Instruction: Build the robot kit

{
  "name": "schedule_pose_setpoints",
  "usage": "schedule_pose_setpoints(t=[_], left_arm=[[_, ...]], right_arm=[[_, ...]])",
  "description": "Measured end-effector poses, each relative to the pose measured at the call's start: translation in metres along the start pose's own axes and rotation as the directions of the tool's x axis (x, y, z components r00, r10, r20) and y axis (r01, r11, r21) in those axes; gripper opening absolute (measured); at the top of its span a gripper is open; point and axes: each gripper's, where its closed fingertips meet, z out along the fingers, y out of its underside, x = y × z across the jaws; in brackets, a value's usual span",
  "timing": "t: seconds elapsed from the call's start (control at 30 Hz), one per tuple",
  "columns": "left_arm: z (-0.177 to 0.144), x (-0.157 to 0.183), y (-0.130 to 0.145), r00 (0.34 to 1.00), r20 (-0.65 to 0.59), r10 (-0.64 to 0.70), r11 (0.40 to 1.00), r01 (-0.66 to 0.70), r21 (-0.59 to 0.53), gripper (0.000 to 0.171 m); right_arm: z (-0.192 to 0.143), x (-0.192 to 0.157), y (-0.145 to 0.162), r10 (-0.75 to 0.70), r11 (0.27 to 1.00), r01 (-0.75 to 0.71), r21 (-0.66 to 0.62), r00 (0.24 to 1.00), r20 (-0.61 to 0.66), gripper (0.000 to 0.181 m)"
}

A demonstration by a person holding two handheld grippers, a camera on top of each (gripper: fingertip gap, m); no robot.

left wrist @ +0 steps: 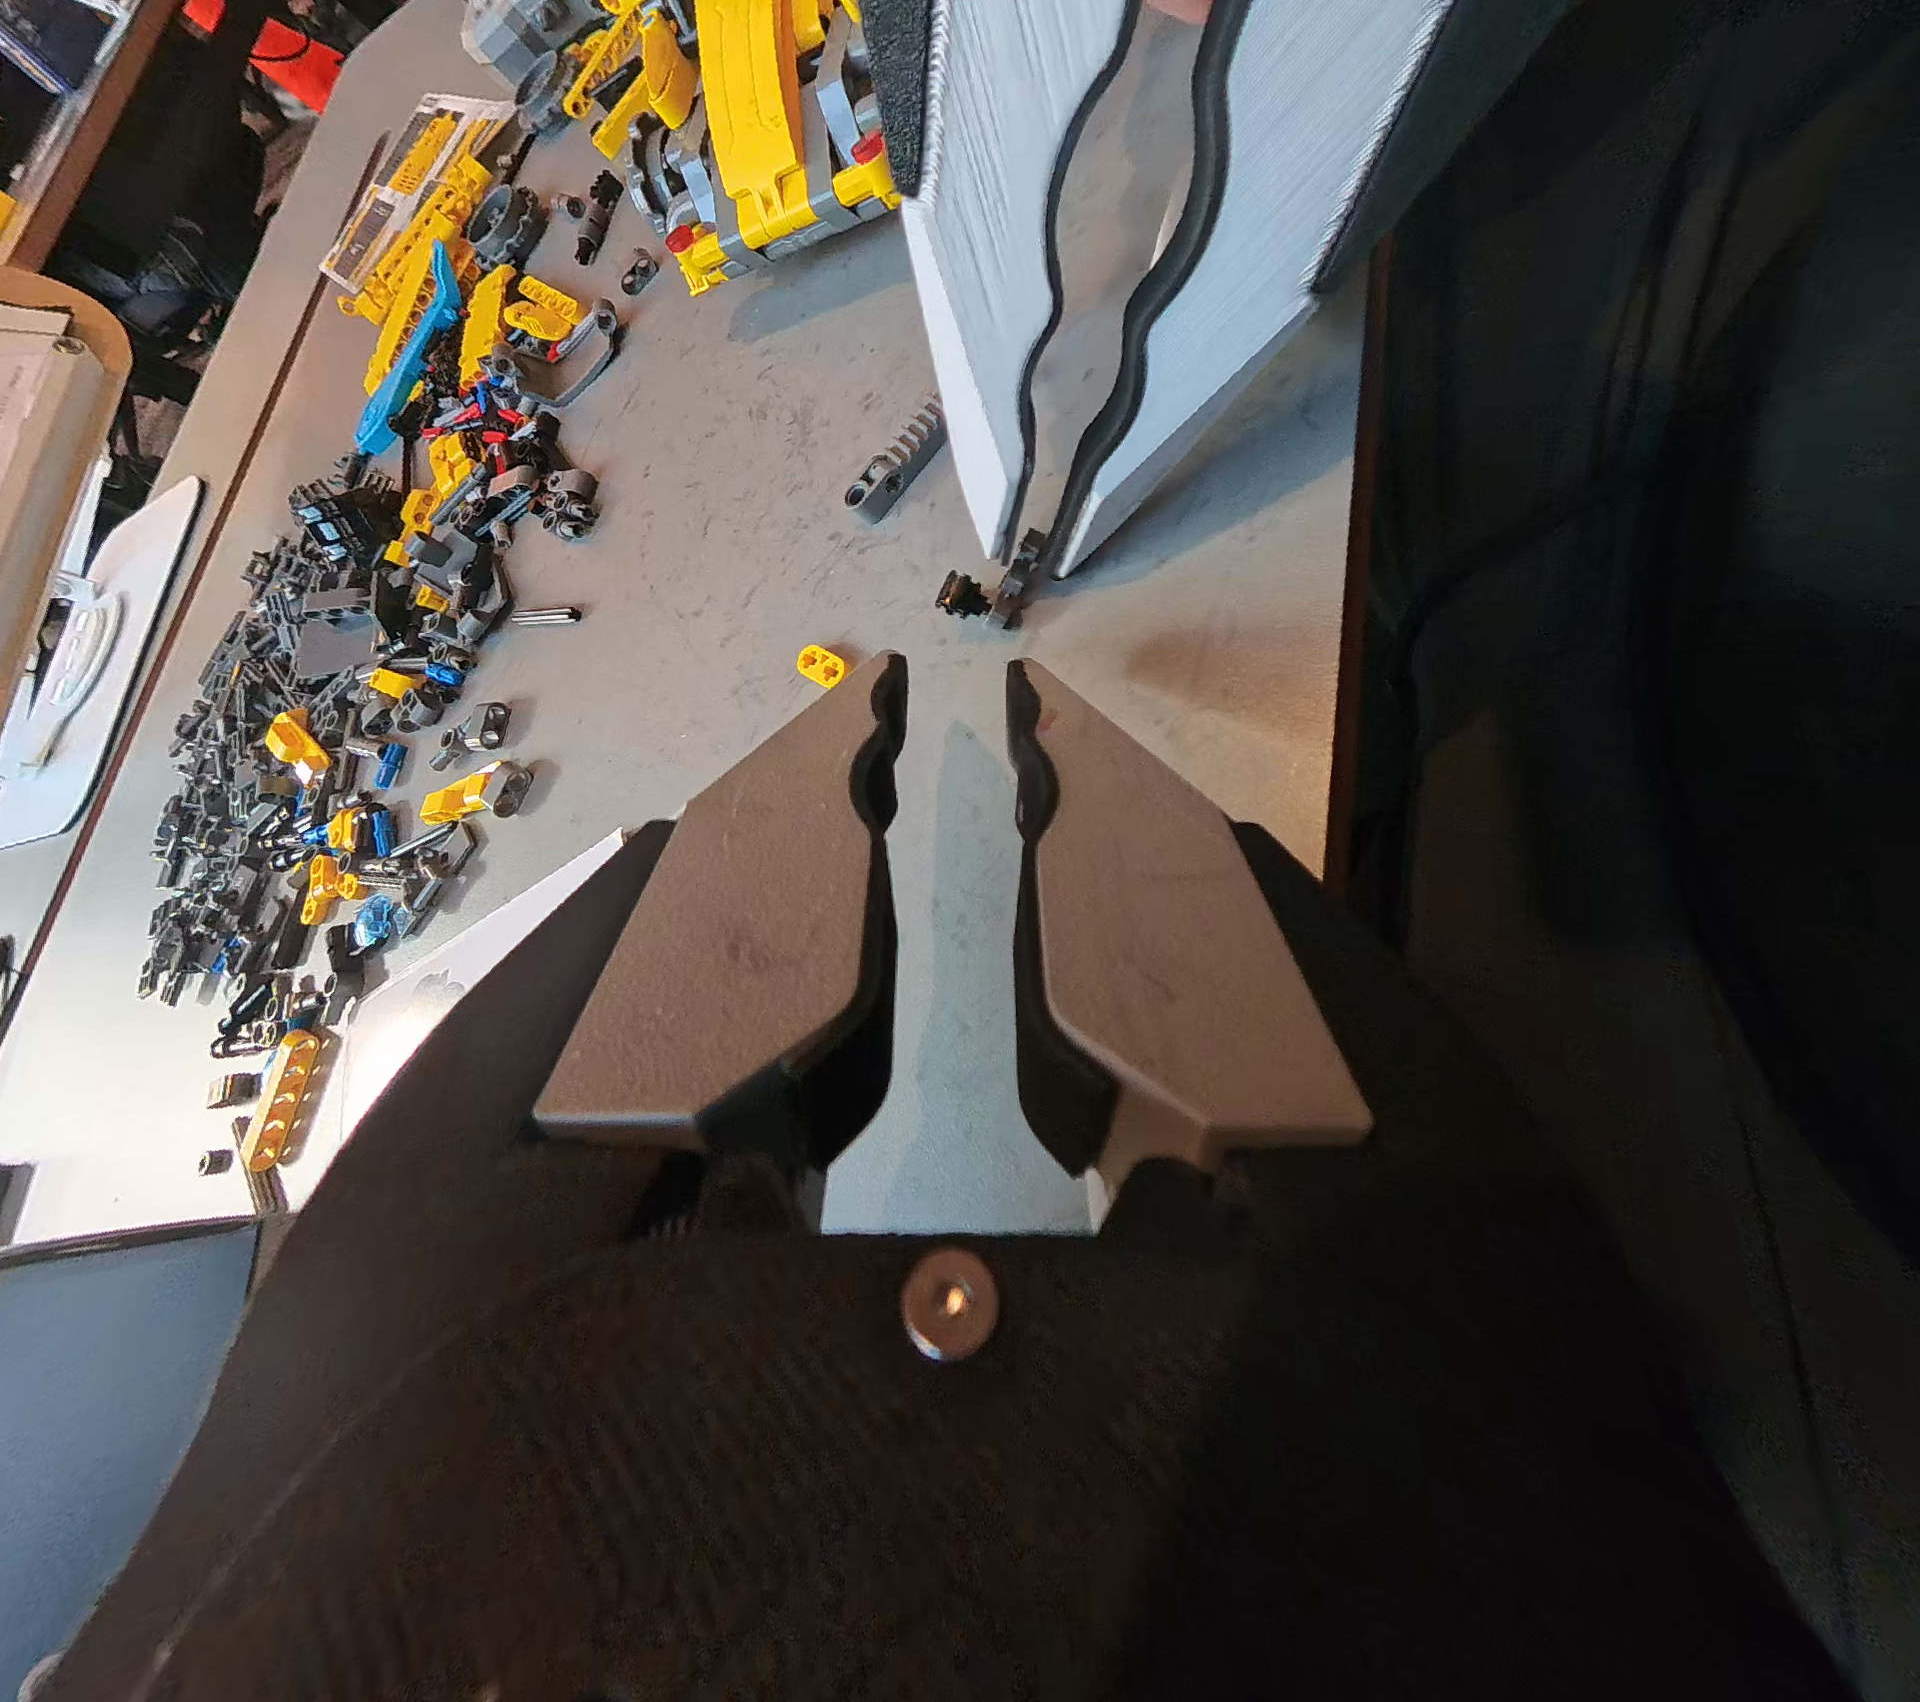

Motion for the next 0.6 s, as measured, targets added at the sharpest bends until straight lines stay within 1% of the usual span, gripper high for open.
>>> schedule_pose_setpoints(t=[0.1,0.6], left_arm=[[0.000,0.000,0.000,1.000,-0.006,-0.006,1.000,0.006,-0.001,0.017],[0.001,0.000,0.001,1.000,-0.011,-0.002,1.000,0.002,-0.010,0.017]], right_arm=[[-0.001,-0.001,0.000,0.014,1.000,-0.014,0.005,1.000,0.005,0.008],[-0.016,0.000,0.005,0.174,0.983,-0.175,0.062,0.985,0.025,0.013]])
